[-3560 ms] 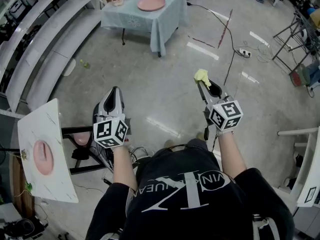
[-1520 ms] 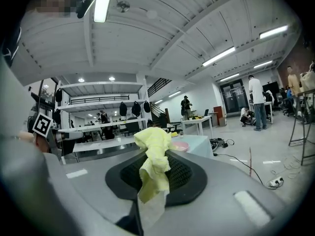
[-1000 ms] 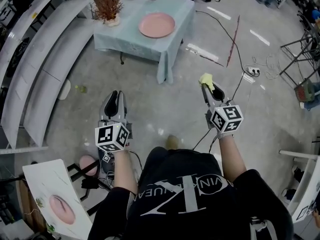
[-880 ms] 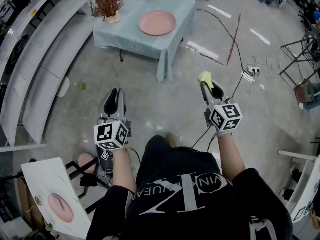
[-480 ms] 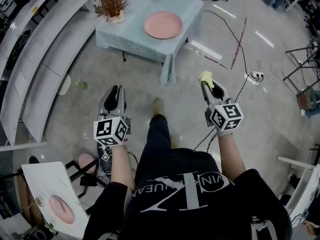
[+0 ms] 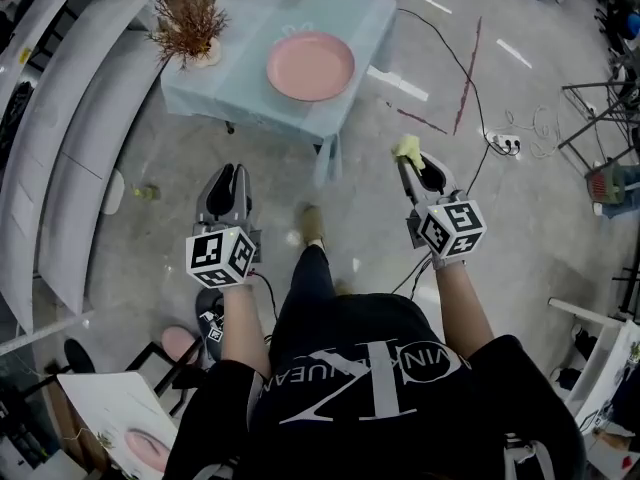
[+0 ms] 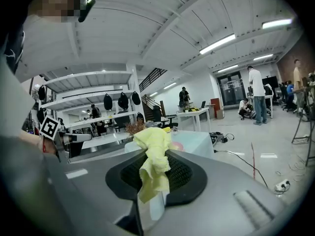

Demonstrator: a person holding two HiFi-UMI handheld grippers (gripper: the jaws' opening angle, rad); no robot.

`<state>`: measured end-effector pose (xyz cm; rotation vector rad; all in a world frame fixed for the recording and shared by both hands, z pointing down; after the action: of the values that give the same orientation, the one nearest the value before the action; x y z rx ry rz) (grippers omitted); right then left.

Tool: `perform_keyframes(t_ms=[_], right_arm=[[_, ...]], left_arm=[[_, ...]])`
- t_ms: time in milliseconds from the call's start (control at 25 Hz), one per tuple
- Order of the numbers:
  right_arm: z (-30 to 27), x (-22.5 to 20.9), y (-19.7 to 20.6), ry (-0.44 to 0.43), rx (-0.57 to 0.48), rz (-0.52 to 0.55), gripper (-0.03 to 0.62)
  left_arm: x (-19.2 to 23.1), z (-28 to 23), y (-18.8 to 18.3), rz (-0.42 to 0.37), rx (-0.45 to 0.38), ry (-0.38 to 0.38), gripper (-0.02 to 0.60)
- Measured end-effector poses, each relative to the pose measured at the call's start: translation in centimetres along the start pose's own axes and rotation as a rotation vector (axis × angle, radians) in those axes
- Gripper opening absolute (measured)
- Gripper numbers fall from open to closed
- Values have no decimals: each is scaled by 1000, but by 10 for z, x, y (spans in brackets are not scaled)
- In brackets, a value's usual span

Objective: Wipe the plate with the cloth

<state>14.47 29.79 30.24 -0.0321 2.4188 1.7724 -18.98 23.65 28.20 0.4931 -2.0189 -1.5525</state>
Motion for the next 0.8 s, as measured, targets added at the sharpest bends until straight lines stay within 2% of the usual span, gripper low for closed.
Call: perform_keyframes(t_ms=[440, 800], right_arm=[[-104, 4, -18, 18, 58, -23, 80], [-177, 5, -23, 40, 90, -16, 80]], left_arm=[[67, -91, -21, 15, 53, 43, 0], [117, -159, -19, 38, 93, 75, 0]])
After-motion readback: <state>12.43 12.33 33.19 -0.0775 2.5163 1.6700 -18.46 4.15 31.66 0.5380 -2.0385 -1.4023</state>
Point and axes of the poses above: the fingertips, and each gripper's own axes: z backward along the fingers, x to its left, y out of its underside, the point moved 4 cm from there along z, backward along the fingers, and after that the axes turned 10 degrees about y, right-handed, at the moved point
